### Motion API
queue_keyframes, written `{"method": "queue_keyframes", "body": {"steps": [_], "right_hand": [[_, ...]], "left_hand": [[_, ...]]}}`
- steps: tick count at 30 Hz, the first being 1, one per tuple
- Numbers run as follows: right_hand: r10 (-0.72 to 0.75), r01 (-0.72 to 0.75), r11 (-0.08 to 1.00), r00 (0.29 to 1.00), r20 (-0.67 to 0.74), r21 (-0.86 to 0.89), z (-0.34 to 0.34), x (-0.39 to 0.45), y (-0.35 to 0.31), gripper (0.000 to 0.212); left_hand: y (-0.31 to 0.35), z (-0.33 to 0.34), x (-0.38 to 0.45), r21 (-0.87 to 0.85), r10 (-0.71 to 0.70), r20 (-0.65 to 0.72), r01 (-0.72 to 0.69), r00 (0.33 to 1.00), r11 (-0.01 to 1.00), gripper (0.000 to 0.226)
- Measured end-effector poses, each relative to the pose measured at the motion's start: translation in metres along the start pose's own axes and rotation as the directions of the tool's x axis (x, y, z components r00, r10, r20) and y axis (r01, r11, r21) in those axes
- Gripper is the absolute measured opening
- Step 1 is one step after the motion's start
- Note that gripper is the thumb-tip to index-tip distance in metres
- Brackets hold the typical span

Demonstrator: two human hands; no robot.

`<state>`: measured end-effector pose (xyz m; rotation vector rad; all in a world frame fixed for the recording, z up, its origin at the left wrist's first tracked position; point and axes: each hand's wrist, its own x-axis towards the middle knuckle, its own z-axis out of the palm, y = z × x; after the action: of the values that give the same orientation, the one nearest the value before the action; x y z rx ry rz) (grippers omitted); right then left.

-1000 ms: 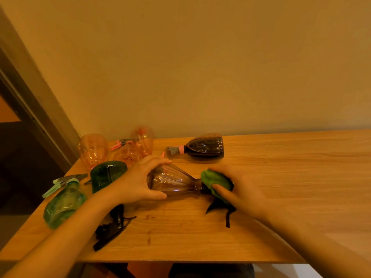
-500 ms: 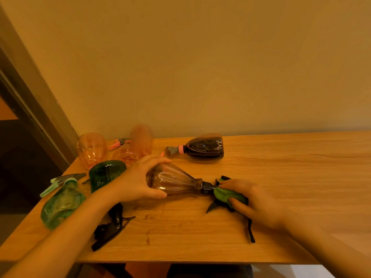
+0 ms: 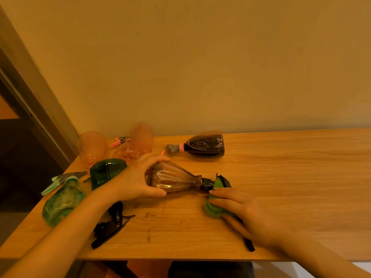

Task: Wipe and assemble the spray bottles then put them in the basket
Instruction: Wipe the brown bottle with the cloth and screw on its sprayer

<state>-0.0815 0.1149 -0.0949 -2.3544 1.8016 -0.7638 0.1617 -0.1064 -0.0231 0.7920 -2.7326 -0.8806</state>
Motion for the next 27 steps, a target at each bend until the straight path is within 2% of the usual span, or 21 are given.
{"method": "queue_keyframes", "body": {"steps": [9,14,17,21,27], "right_hand": [[0.152,-0.152,0.987,0.988,0.004,0.059,-0.014,-0.031,0.017,0.043],[0.324,-0.3,0.939,0.937,-0.134,0.17,-0.013,-0.038,0.03,0.044],[0.379,-0.352,0.921,0.908,-0.175,0.17,-0.017,-0.034,0.039,0.048],[0.441,-0.426,0.895,0.891,-0.109,0.134,-0.018,-0.017,0.041,0.05],[0.433,-0.422,0.898,0.898,-0.076,0.125,-0.007,0.023,0.038,0.048]], "left_hand": [[0.0,0.002,-0.002,-0.009,-0.017,-0.044,0.017,0.999,1.0,0.078],[-0.003,0.007,-0.006,-0.135,-0.052,-0.16,0.03,0.986,0.99,0.081],[-0.001,0.007,-0.012,-0.207,-0.057,-0.201,0.014,0.978,0.978,0.084],[0.001,0.0,-0.018,-0.284,-0.062,-0.251,-0.012,0.966,0.959,0.082],[-0.004,-0.013,-0.025,-0.363,-0.049,-0.355,-0.09,0.933,0.927,0.076]]}}
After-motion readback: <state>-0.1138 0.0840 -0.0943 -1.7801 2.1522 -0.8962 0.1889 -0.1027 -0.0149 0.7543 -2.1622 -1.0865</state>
